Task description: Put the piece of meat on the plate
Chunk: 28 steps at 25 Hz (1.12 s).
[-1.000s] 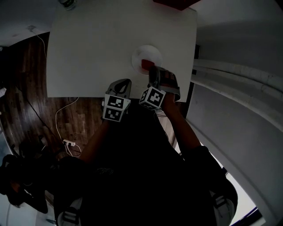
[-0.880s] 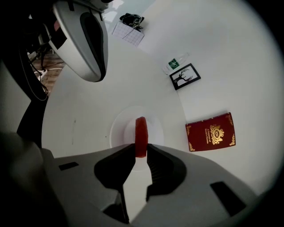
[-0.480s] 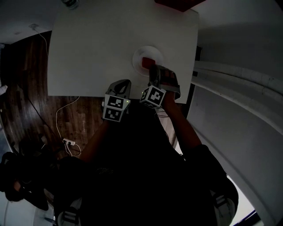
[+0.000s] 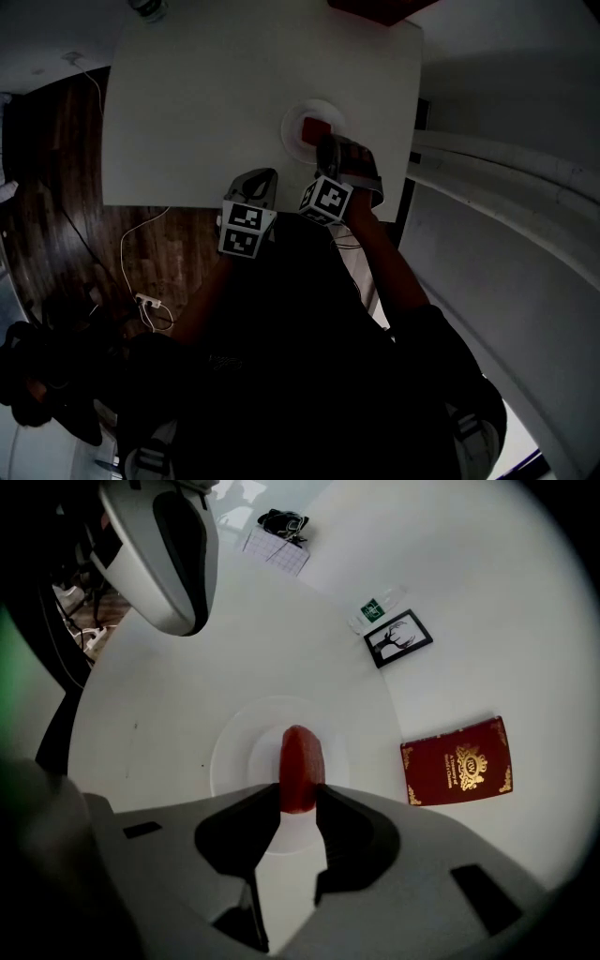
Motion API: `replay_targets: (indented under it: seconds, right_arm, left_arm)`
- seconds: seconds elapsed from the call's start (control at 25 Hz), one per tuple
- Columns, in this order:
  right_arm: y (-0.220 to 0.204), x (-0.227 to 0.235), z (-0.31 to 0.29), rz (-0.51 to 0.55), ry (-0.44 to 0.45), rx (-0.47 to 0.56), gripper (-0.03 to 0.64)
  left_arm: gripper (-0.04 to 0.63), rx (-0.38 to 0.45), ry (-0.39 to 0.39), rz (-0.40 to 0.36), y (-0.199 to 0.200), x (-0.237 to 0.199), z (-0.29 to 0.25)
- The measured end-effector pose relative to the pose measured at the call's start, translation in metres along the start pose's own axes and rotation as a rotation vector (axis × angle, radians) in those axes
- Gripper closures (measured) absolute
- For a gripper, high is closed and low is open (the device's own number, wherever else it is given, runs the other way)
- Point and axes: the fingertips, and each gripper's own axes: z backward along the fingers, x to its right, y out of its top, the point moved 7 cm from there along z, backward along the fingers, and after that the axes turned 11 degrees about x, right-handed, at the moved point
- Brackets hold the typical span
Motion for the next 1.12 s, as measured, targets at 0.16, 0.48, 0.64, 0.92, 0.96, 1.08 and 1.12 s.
replay_targets:
  seconds: [0.16, 0.48, 0.64, 0.92, 0.96, 1.08, 1.12]
  right_arm:
    - [-0.003, -0.004, -0.003, 0.001, 0.016, 0.014, 0.477]
    - [-0.001, 0.002, -0.006, 0.002, 0.027, 0.02, 0.471]
    - [-0.006, 0.002, -0.013, 0.02, 0.034, 0.022, 0.469]
    - [-0.003, 0.014, -0.019, 0.027, 0.038, 0.034, 0.465]
    - [-0.003, 0.016, -0.021, 0.03, 0.039, 0.035, 0.463]
    - [-0.004, 0.021, -0.026, 0.035, 0.043, 0.036, 0.462]
    - [-0.005, 0.023, -0.027, 0.035, 0.045, 0.036, 0.462]
  left_arm:
    - [0.594, 0.0, 0.01, 0.009, 0.0, -0.001, -0.002]
    - [0.594, 0.001, 0.018, 0.021, 0.0, 0.001, -0.005]
    - [0.594, 0.0, 0.024, 0.026, 0.0, 0.001, -0.008]
    - [0.592, 0.004, 0.043, 0.038, 0.005, -0.003, -0.009]
    - [0.592, 0.005, 0.046, 0.039, 0.005, -0.004, -0.009]
    - [0.594, 0.007, 0.055, 0.044, 0.007, -0.005, -0.011]
    - [0.592, 0.008, 0.058, 0.045, 0.007, -0.005, -0.011]
